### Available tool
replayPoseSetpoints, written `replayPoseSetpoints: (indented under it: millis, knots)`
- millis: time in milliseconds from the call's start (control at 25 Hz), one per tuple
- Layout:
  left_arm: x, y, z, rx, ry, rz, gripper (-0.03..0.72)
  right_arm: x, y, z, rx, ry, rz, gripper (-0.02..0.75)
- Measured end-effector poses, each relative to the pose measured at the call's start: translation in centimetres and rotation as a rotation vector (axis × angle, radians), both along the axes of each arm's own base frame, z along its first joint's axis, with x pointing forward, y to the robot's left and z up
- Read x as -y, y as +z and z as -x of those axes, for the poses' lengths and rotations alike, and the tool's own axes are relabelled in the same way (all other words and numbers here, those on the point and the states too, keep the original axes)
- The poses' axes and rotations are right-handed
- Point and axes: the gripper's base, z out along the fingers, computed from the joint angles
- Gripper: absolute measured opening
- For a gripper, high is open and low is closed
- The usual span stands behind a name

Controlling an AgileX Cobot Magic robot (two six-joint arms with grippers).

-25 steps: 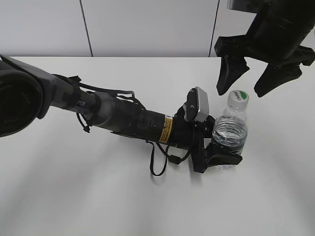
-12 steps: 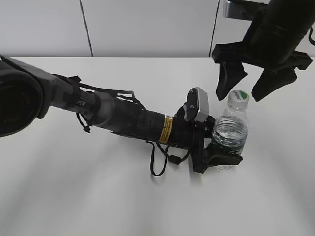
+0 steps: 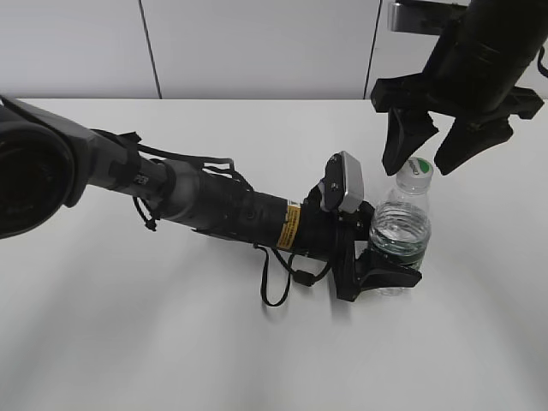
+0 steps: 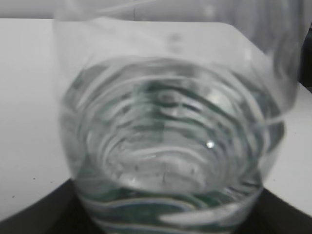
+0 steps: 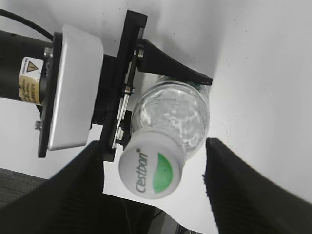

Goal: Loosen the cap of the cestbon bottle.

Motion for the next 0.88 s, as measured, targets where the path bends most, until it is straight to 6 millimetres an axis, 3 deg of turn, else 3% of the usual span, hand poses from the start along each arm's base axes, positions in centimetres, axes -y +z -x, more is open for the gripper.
replayPoseSetpoints:
  millis: [880]
  knots:
    - [0.00,0.00,0.00,0.000,0.000,0.000,0.499,-0.03,0.02,-0.12,0.017,0.013,-0.003,0.484]
